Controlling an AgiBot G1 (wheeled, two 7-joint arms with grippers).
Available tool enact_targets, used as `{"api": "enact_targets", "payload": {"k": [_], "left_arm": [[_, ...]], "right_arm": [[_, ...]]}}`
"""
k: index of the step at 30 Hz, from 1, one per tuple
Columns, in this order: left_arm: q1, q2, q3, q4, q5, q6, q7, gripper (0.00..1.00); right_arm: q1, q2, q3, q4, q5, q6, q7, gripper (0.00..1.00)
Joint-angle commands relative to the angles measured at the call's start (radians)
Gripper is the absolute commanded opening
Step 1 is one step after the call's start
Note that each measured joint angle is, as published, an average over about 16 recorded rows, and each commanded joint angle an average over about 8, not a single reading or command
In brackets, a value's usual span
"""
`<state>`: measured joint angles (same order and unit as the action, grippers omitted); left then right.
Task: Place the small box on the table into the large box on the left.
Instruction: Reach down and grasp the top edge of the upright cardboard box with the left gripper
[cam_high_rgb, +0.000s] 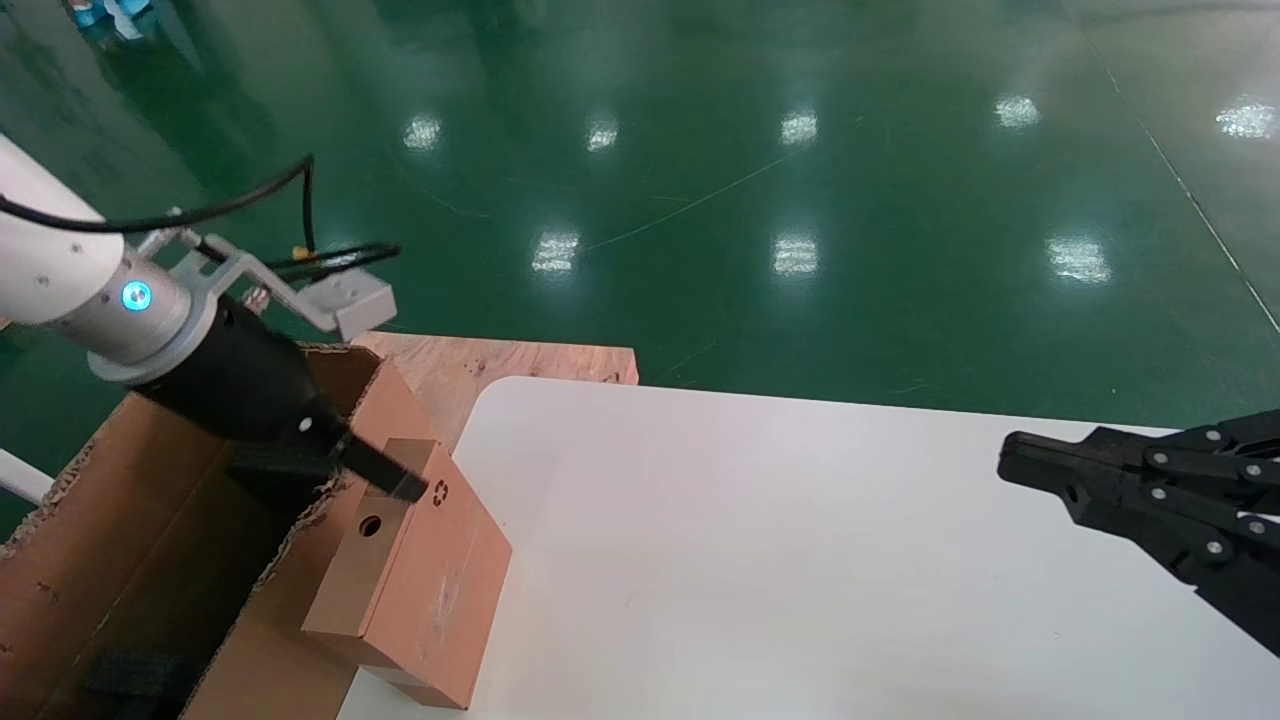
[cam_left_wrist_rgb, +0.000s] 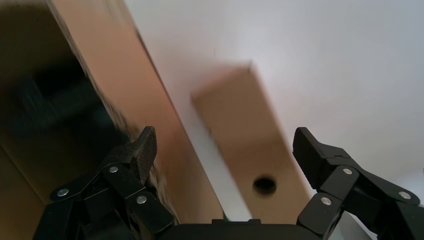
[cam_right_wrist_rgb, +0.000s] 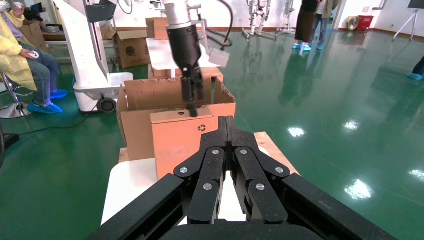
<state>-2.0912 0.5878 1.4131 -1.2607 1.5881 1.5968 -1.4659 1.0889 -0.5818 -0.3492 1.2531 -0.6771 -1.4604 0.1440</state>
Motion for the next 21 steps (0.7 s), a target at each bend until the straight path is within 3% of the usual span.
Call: {"api": "enact_targets", "payload": {"k": [1,8,21], "left_arm": [[-0.023,-0.002,0.061,0.011,-0.026,0.000,-0.028,1.00],[-0.078,0.012,0.165,0.041,-0.102,-0.015,-0.029,1.00],[-0.091,0.026,0.206,0.062,-0.148,-0.043,-0.013,1.00]], "right_arm": [[0.000,0.000,0.000,0.000,0.000,0.000,0.000,0.00],[0.000,0.000,0.000,0.000,0.000,0.000,0.000,0.00],[0.000,0.000,0.000,0.000,0.000,0.000,0.000,0.00]]}}
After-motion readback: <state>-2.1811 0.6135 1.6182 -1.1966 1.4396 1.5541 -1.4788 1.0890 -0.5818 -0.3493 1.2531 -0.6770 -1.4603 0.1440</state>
